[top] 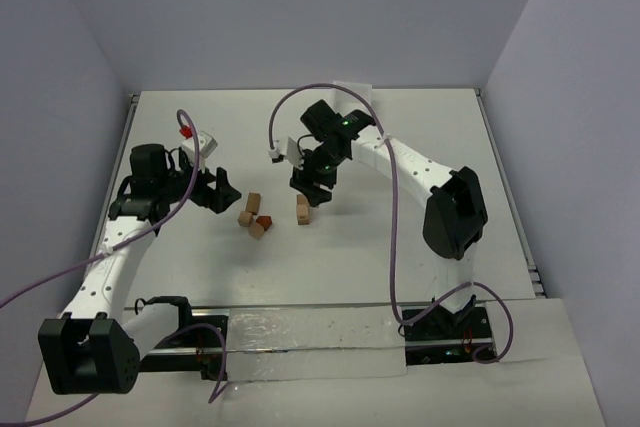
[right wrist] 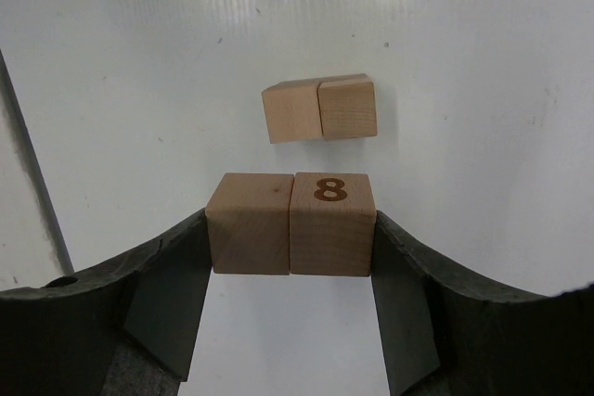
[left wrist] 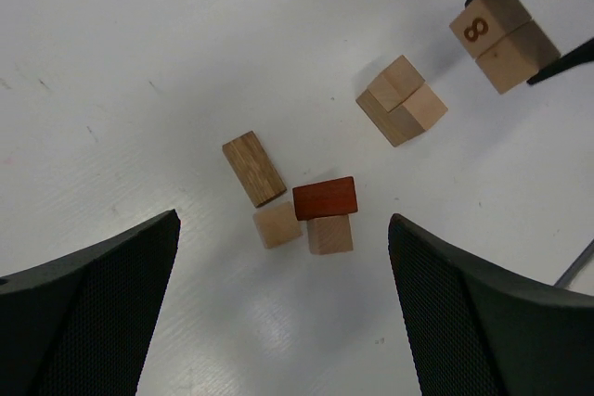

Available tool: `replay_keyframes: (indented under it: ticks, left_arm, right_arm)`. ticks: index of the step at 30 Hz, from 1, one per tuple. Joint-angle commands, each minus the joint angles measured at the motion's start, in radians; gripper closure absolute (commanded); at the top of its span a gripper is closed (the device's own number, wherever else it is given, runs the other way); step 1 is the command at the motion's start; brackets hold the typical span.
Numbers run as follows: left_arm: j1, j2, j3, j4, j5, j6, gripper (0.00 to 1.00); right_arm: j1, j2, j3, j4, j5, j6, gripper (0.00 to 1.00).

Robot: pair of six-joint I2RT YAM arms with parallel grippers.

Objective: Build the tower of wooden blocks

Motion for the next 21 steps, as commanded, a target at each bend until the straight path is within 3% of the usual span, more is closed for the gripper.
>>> replay_keyframes:
  ticks: [1,21]
  left_arm:
    - [0.055,0.035,0.078,0.007,0.03,-0.058,0.01]
    - [0.162,0.024,0.058,0.019,0.081,-0.085,0.01]
  right_arm:
    - [0.042,0.05,0.082,-0.022,0.019,0.009,0.55]
    - [0.081,0.136,0.11,-0.009,0.082,-0.024,0.54]
